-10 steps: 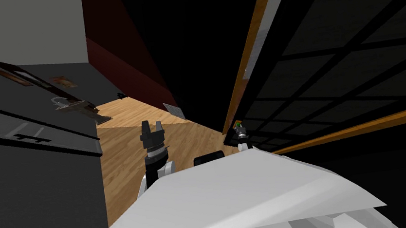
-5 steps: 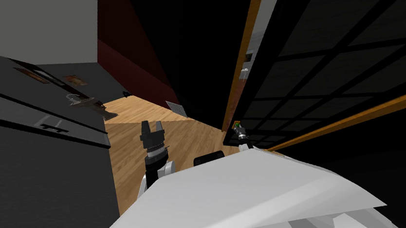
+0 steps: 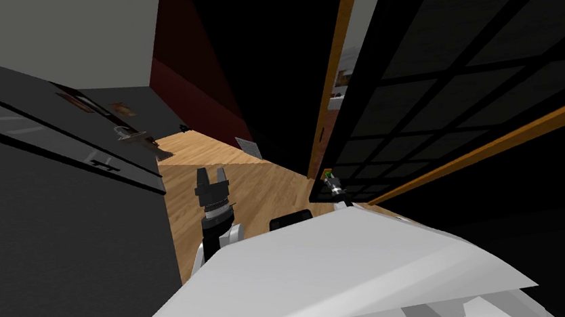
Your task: Pull the door open
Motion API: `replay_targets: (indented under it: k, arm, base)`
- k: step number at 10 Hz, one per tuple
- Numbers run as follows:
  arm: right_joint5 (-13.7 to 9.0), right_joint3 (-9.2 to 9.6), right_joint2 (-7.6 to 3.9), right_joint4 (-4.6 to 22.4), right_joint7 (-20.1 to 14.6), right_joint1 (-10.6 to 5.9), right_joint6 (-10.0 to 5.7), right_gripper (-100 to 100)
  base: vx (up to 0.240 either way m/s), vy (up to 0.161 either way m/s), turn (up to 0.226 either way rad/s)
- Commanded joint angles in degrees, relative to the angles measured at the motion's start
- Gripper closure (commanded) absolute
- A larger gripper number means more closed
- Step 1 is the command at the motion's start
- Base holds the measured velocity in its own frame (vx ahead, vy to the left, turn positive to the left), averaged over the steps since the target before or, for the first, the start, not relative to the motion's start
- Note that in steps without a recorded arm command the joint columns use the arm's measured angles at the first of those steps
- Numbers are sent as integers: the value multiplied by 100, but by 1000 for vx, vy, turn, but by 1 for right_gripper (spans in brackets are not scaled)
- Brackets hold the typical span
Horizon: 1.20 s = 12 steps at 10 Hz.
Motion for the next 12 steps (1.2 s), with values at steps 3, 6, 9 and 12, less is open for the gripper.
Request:
replay_targets:
  k: [3,6,9,12]
  arm:
    - [118,212,-106,-21,-200,84,-108,100]
    - [224,404,-262,-75,-410,198,-260,100]
    - [335,606,-427,-132,-630,317,-421,100]
    - [403,741,-514,-166,-734,450,-532,100]
  base:
    - [-154,-21,52]
    - [-217,-25,83]
    - [-227,-37,80]
    - [-136,-27,62]
